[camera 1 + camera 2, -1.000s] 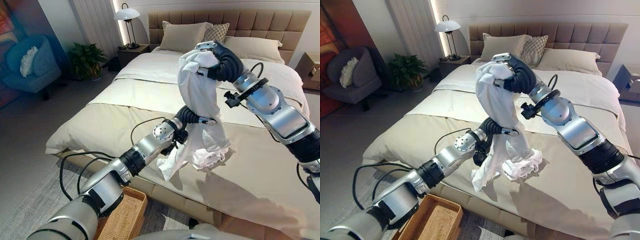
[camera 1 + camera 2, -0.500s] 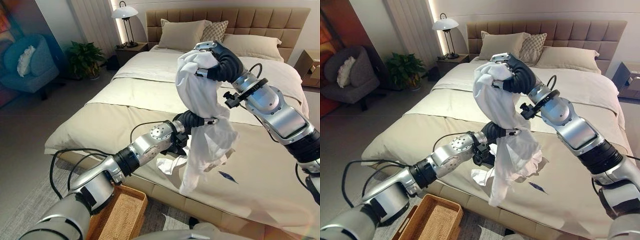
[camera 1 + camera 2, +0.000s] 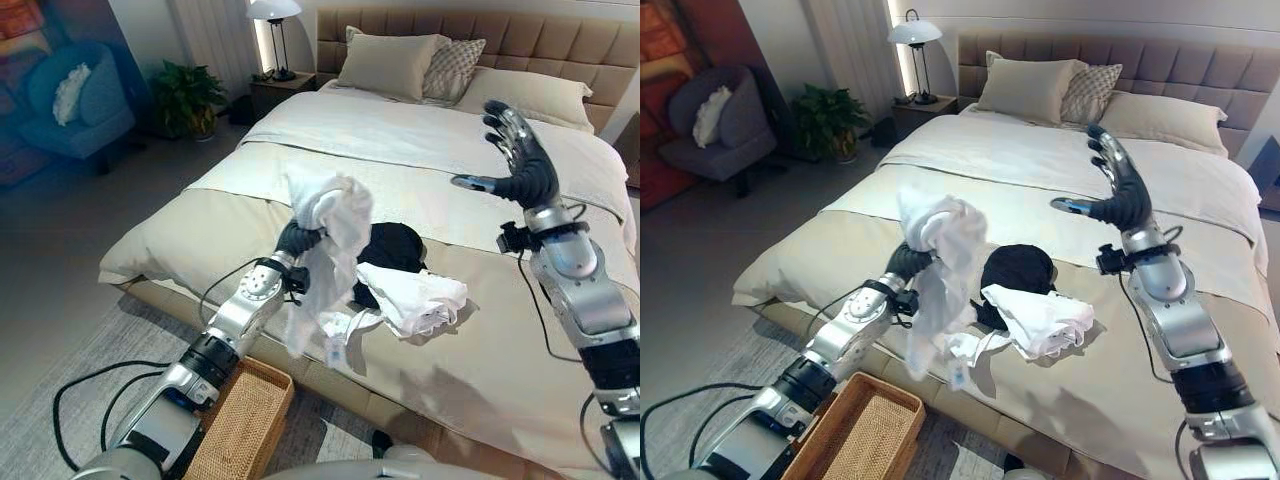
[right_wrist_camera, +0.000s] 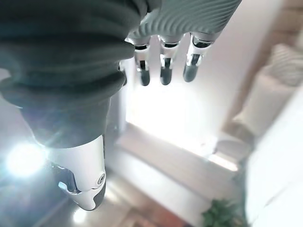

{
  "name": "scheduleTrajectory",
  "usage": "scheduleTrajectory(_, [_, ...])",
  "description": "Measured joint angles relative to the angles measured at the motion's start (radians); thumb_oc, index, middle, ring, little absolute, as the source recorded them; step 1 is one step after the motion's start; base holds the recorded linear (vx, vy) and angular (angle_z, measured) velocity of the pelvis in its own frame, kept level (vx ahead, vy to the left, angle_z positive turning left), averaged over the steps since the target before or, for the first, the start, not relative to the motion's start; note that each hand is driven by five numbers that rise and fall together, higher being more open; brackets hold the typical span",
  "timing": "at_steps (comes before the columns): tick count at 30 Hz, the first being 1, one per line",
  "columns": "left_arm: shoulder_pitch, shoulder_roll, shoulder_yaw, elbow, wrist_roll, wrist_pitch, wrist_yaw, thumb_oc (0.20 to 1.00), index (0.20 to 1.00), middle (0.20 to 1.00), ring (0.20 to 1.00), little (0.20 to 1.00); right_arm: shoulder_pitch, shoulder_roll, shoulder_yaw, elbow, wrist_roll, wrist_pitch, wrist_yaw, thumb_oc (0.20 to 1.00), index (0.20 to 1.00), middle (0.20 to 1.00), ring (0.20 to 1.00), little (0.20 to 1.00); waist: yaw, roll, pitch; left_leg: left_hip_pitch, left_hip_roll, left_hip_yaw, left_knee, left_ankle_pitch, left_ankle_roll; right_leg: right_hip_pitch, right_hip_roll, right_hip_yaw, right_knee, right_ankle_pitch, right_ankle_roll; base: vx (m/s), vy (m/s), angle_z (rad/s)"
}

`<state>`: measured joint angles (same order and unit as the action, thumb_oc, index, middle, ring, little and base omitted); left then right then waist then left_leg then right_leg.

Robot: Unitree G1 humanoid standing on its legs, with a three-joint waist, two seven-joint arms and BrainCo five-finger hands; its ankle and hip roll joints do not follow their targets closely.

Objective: Pick up clothes into the bucket

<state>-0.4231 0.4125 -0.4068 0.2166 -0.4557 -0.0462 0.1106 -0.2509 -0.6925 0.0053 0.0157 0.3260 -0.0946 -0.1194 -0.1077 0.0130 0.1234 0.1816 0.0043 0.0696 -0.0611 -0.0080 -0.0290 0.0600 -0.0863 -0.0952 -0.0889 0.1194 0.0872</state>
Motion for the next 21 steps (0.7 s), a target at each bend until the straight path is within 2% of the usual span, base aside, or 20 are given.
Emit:
scheduleTrajectory(2, [0.003, 0.039, 0.018, -0.007, 0.046, -0.004, -0.003, 0.2, 0.2, 0.2, 0.2, 0.2, 0.027, 0.011, -0.012, 0.042, -0.001, 0.0, 0.001, 1.0, 1.0, 1.0, 1.0, 1.0, 0.012, 0.002, 0.003, 0.0, -0.001, -0.001, 0.0, 0.0, 0.0, 0.001, -0.001, -0.003, 0.0, -0.001, 0.001, -0.01, 0.006, 0.02])
scheduleTrajectory(5, [0.044, 0.105, 0.119, -0.051, 0.142, -0.017, -0.002, 0.2, 0.2, 0.2, 0.2, 0.2, 0.083, 0.037, -0.054, 0.122, -0.011, 0.012, -0.004, 1.0, 1.0, 1.0, 1.0, 1.0, 0.02, 0.005, 0.023, -0.001, -0.003, -0.011, -0.001, 0.001, 0.001, 0.006, -0.005, -0.011, 0.0, -0.003, 0.004, -0.01, 0.019, 0.08])
scheduleTrajectory(6, [0.077, 0.184, 0.147, -0.086, 0.193, -0.022, -0.007, 0.2, 0.2, 0.2, 0.2, 0.2, 0.114, 0.055, -0.088, 0.175, -0.035, 0.011, -0.003, 1.0, 1.0, 1.0, 1.0, 1.0, 0.023, 0.003, 0.03, -0.002, -0.001, -0.016, -0.003, 0.002, 0.002, 0.004, -0.004, -0.014, 0.0, -0.005, 0.005, -0.05, 0.02, 0.09])
scheduleTrajectory(7, [0.09, 0.197, 0.173, -0.09, 0.211, -0.025, -0.004, 0.2, 0.2, 0.2, 0.2, 0.2, 0.139, 0.058, -0.106, 0.201, -0.041, 0.023, -0.01, 1.0, 1.0, 1.0, 1.0, 1.0, 0.019, 0.003, 0.034, -0.002, -0.002, -0.017, -0.002, 0.002, 0.002, 0.005, -0.004, -0.019, 0.0, -0.006, 0.003, -0.05, 0.013, 0.1])
scheduleTrajectory(8, [0.107, 0.217, 0.204, -0.092, 0.225, -0.027, 0.0, 0.2, 0.2, 0.2, 0.2, 0.2, 0.169, 0.06, -0.116, 0.225, -0.042, 0.032, -0.015, 1.0, 1.0, 1.0, 1.0, 1.0, 0.034, 0.009, 0.039, -0.008, -0.004, -0.02, -0.003, 0.002, 0.002, 0.005, -0.006, -0.021, 0.0, -0.006, 0.003, -0.09, 0.03, 0.07])
scheduleTrajectory(9, [0.148, 0.253, 0.253, -0.115, 0.26, -0.037, -0.001, 0.2, 0.2, 0.2, 0.2, 0.2, 0.2, 0.08, -0.14, 0.276, -0.049, 0.032, -0.019, 1.0, 1.0, 1.0, 1.0, 1.0, 0.042, 0.01, 0.049, -0.01, -0.004, -0.021, 0.003, 0.0, 0.0, 0.002, -0.007, -0.022, 0.0, -0.009, 0.005, -0.06, 0.027, 0.07])
scheduleTrajectory(12, [0.236, 0.292, 0.341, -0.113, 0.3, -0.047, 0.001, 0.2, 0.2, 0.2, 0.2, 0.2, 0.244, 0.147, -0.152, 0.405, -0.052, 0.036, -0.022, 1.0, 1.0, 1.0, 1.0, 1.0, 0.051, 0.012, 0.079, -0.02, -0.006, -0.028, 0.006, 0.001, 0.0, -0.002, -0.009, -0.028, 0.0, -0.008, 0.004, -0.09, 0.024, 0.08])
scheduleTrajectory(14, [0.279, 0.297, 0.359, -0.111, 0.322, -0.049, 0.004, 0.2, 0.2, 0.2, 0.2, 0.2, 0.259, 0.196, -0.151, 0.489, -0.052, 0.033, -0.024, 1.0, 1.0, 1.0, 1.0, 1.0, 0.067, 0.012, 0.102, -0.045, -0.01, -0.036, 0.019, 0.001, 0.0, -0.019, -0.015, -0.032, 0.001, -0.007, 0.004, -0.17, 0.027, 0.09])
scheduleTrajectory(18, [0.337, 0.268, 0.395, -0.082, 0.323, -0.059, 0.02, 0.2, 0.2, 0.2, 0.2, 0.2, 0.276, 0.286, -0.147, 0.624, -0.06, 0.024, -0.035, 1.0, 1.0, 1.0, 1.0, 1.0, 0.07, 0.005, 0.154, -0.124, -0.018, -0.05, 0.063, 0.001, -0.001, -0.085, -0.026, -0.05, 0.036, -0.003, 0.004, -0.19, 0.025, 0.14])
scheduleTrajectory(21, [0.347, 0.257, 0.401, -0.033, 0.322, -0.058, 0.039, 0.2, 0.2, 0.2, 0.2, 0.2, 0.26, 0.317, -0.119, 0.715, -0.062, 0.023, -0.04, 1.0, 1.0, 1.0, 1.0, 1.0, 0.07, -0.005, 0.197, -0.189, -0.024, -0.063, 0.107, -0.003, -0.006, -0.145, -0.036, -0.053, 0.079, -0.004, 0.004, -0.12, 0.024, 0.11])
